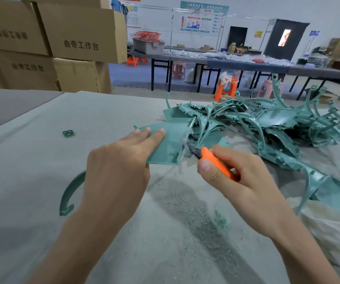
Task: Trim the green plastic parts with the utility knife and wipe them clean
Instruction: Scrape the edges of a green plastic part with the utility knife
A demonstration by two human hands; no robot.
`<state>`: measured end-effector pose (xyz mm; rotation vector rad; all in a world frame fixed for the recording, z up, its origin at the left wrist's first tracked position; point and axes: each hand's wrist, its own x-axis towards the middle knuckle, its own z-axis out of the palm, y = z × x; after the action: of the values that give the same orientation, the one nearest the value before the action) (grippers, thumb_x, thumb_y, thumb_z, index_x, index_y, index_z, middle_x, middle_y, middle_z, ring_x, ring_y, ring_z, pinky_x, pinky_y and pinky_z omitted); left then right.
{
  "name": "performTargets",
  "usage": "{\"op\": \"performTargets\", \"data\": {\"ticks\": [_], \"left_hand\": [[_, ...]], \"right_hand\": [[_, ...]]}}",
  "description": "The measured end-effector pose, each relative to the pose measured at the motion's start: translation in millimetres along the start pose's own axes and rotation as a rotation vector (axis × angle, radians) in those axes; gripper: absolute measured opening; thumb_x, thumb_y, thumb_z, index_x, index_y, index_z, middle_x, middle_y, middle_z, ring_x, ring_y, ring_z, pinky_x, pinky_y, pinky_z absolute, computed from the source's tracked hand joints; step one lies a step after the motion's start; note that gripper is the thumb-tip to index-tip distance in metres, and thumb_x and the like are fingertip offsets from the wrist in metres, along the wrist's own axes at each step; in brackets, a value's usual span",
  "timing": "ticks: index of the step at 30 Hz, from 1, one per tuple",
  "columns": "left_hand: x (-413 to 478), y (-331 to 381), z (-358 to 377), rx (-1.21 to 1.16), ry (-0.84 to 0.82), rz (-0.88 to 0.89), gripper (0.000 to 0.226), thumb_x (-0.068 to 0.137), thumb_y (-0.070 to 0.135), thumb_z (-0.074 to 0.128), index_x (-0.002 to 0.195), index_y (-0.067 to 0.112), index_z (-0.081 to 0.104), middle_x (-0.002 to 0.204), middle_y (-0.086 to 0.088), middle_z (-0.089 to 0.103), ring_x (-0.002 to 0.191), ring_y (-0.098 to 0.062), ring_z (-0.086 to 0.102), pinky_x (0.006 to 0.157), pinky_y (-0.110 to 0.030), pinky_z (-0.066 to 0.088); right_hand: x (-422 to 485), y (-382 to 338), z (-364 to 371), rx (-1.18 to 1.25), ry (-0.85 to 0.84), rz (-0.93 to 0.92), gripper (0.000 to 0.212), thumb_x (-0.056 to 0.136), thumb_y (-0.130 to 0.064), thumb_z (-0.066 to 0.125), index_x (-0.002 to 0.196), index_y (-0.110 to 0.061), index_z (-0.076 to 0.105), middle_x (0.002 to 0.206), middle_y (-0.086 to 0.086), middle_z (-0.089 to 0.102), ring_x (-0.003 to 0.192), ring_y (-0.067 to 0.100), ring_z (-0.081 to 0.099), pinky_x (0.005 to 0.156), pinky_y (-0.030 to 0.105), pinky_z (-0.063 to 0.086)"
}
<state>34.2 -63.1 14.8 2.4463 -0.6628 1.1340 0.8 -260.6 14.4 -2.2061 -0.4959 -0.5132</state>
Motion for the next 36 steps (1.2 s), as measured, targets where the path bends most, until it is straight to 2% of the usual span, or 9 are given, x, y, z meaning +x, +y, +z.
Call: {"op": "performTargets", "data": {"ticks": [2, 4, 9, 14, 19, 23, 29, 33, 36], "left_hand": [[0, -2, 1, 0.018, -0.005, -0.004, 0.060, 0.058, -0.013, 0.051, 0.111, 0.005, 0.072, 0.108, -0.020, 0.069, 0.096, -0.039, 0.068, 0.061, -0.049, 0.059], [0, -5, 1, 0.037, -0.008, 0.008, 0.060, 0.058, -0.012, 0.051, 0.112, 0.005, 0.072, 0.107, -0.019, 0.070, 0.096, -0.039, 0.068, 0.059, -0.049, 0.059], [-1, -9, 4, 0.049, 0.004, 0.015, 0.058, 0.059, -0.013, 0.052, 0.111, 0.004, 0.072, 0.106, -0.021, 0.070, 0.095, -0.040, 0.068, 0.059, -0.049, 0.059], [0, -10, 6, 0.052, -0.006, 0.002, 0.056, 0.061, -0.013, 0.052, 0.110, 0.003, 0.072, 0.106, -0.022, 0.070, 0.094, -0.041, 0.068, 0.060, -0.049, 0.059], [-1, -12, 8, 0.037, -0.034, -0.005, 0.053, 0.063, -0.012, 0.051, 0.109, 0.003, 0.073, 0.104, -0.021, 0.070, 0.093, -0.041, 0.069, 0.061, -0.047, 0.059], [-2, -12, 10, 0.030, -0.045, -0.001, 0.054, 0.061, -0.011, 0.052, 0.108, 0.005, 0.073, 0.104, -0.019, 0.071, 0.094, -0.039, 0.069, 0.060, -0.044, 0.059], [-3, -13, 11, 0.038, -0.020, 0.053, 0.056, 0.058, -0.013, 0.051, 0.107, 0.003, 0.073, 0.105, -0.022, 0.070, 0.094, -0.042, 0.068, 0.061, -0.050, 0.059], [-4, -14, 14, 0.011, -0.021, 0.026, 0.057, 0.058, -0.013, 0.051, 0.107, 0.004, 0.073, 0.106, -0.020, 0.070, 0.095, -0.041, 0.068, 0.064, -0.050, 0.059], [-4, -16, 14, 0.016, -0.018, 0.015, 0.055, 0.060, -0.013, 0.052, 0.108, 0.004, 0.073, 0.105, -0.021, 0.070, 0.094, -0.041, 0.068, 0.063, -0.050, 0.059]], "right_hand": [[-3, -4, -1, 0.008, -0.069, -0.033, 0.047, 0.089, -0.062, 0.047, 0.064, -0.021, 0.045, 0.057, -0.004, 0.036, 0.050, 0.006, 0.034, 0.051, 0.020, 0.024], [-3, -6, -1, 0.011, -0.092, -0.038, 0.049, 0.089, -0.061, 0.048, 0.065, -0.018, 0.046, 0.057, -0.004, 0.036, 0.050, 0.006, 0.034, 0.050, 0.019, 0.024], [-2, -5, 3, -0.010, -0.073, -0.005, 0.052, 0.087, -0.064, 0.047, 0.063, -0.018, 0.044, 0.057, 0.001, 0.038, 0.051, 0.008, 0.034, 0.050, 0.023, 0.024], [-1, -4, 8, -0.033, -0.035, 0.013, 0.051, 0.087, -0.065, 0.047, 0.062, -0.020, 0.041, 0.054, -0.006, 0.036, 0.050, 0.008, 0.035, 0.051, 0.023, 0.024], [-1, -2, 11, -0.096, -0.025, 0.026, 0.053, 0.087, -0.065, 0.045, 0.063, -0.018, 0.043, 0.055, 0.001, 0.039, 0.050, 0.015, 0.038, 0.052, 0.032, 0.027], [-1, 0, 10, -0.080, -0.031, 0.033, 0.052, 0.087, -0.064, 0.046, 0.063, -0.019, 0.044, 0.056, 0.000, 0.040, 0.051, 0.014, 0.038, 0.052, 0.032, 0.027], [1, 7, 7, -0.089, -0.023, 0.056, 0.055, 0.085, -0.064, 0.045, 0.062, -0.015, 0.042, 0.058, 0.006, 0.038, 0.052, 0.013, 0.034, 0.053, 0.029, 0.025], [1, 9, 5, -0.021, -0.080, 0.048, 0.050, 0.087, -0.063, 0.047, 0.061, -0.021, 0.041, 0.057, -0.005, 0.034, 0.052, 0.008, 0.032, 0.052, 0.025, 0.023], [1, 9, 7, -0.005, -0.089, 0.045, 0.050, 0.087, -0.063, 0.048, 0.062, -0.021, 0.041, 0.057, -0.007, 0.034, 0.052, 0.006, 0.032, 0.052, 0.026, 0.023]]}}
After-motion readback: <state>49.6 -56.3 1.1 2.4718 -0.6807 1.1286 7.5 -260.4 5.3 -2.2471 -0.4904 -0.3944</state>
